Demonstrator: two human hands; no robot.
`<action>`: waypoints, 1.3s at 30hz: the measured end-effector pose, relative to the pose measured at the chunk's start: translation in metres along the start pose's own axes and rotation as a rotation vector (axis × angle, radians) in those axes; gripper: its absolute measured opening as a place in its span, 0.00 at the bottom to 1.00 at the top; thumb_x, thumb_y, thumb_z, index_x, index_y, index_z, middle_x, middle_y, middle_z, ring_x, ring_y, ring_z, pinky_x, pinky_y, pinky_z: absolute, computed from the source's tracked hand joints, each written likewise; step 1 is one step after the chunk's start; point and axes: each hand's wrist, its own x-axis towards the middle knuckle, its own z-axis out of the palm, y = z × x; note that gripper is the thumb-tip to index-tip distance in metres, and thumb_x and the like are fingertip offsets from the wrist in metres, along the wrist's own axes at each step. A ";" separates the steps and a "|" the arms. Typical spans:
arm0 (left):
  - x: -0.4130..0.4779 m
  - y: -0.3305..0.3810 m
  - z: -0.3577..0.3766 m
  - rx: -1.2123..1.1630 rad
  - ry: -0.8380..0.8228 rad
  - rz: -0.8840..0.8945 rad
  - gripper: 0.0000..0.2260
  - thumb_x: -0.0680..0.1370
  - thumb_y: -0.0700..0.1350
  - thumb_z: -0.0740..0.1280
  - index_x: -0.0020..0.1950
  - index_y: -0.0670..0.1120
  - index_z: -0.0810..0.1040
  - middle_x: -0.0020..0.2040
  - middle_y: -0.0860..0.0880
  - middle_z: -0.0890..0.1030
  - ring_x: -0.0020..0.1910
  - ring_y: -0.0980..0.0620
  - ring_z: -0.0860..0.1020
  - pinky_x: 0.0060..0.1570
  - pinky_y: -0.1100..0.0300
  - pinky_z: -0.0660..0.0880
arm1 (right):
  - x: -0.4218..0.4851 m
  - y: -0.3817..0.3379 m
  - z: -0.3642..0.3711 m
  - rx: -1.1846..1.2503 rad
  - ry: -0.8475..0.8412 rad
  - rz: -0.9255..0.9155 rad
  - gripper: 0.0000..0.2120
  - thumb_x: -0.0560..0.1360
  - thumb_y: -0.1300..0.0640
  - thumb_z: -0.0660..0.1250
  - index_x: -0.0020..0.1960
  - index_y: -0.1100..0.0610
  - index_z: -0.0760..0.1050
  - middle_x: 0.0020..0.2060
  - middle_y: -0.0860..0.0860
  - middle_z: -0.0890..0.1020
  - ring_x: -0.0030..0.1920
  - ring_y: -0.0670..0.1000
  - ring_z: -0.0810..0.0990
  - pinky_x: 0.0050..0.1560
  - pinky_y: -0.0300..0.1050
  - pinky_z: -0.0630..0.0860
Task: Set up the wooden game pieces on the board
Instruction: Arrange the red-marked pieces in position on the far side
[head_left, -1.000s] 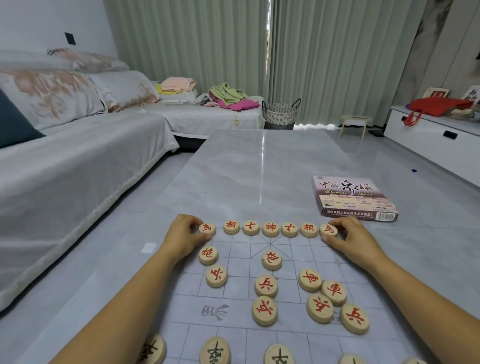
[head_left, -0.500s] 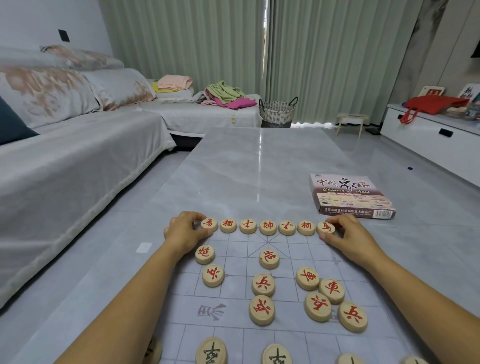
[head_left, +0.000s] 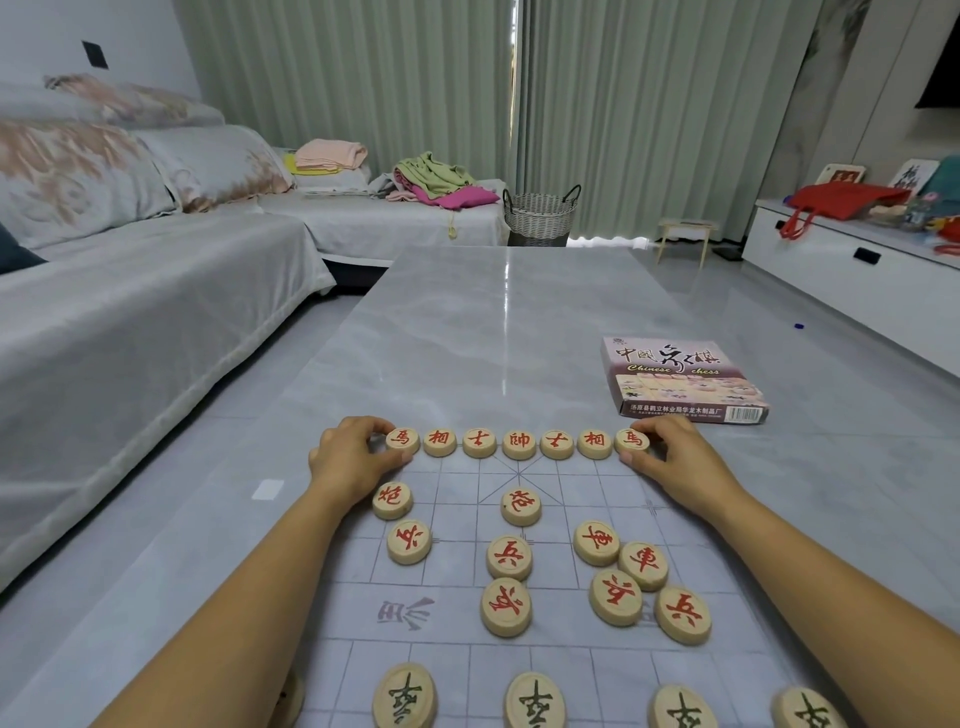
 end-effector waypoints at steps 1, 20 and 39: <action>0.000 0.000 0.000 0.000 0.000 -0.002 0.17 0.71 0.54 0.70 0.58 0.51 0.76 0.64 0.48 0.74 0.63 0.46 0.70 0.59 0.50 0.66 | 0.000 0.000 0.000 -0.002 0.001 0.000 0.20 0.72 0.53 0.69 0.61 0.58 0.73 0.59 0.54 0.73 0.58 0.52 0.72 0.59 0.45 0.69; -0.070 -0.024 -0.037 -0.479 -0.083 -0.013 0.06 0.76 0.38 0.65 0.53 0.44 0.75 0.52 0.46 0.78 0.51 0.50 0.76 0.53 0.59 0.72 | -0.009 -0.001 -0.010 0.341 0.139 0.086 0.22 0.72 0.58 0.70 0.63 0.58 0.68 0.60 0.54 0.70 0.56 0.49 0.70 0.56 0.41 0.69; -0.075 -0.024 -0.034 -0.421 -0.045 0.033 0.04 0.76 0.38 0.64 0.49 0.44 0.77 0.49 0.46 0.78 0.49 0.51 0.76 0.42 0.68 0.70 | -0.086 -0.062 -0.044 -0.234 -0.571 0.049 0.15 0.70 0.47 0.70 0.53 0.50 0.71 0.49 0.46 0.75 0.49 0.47 0.75 0.49 0.41 0.75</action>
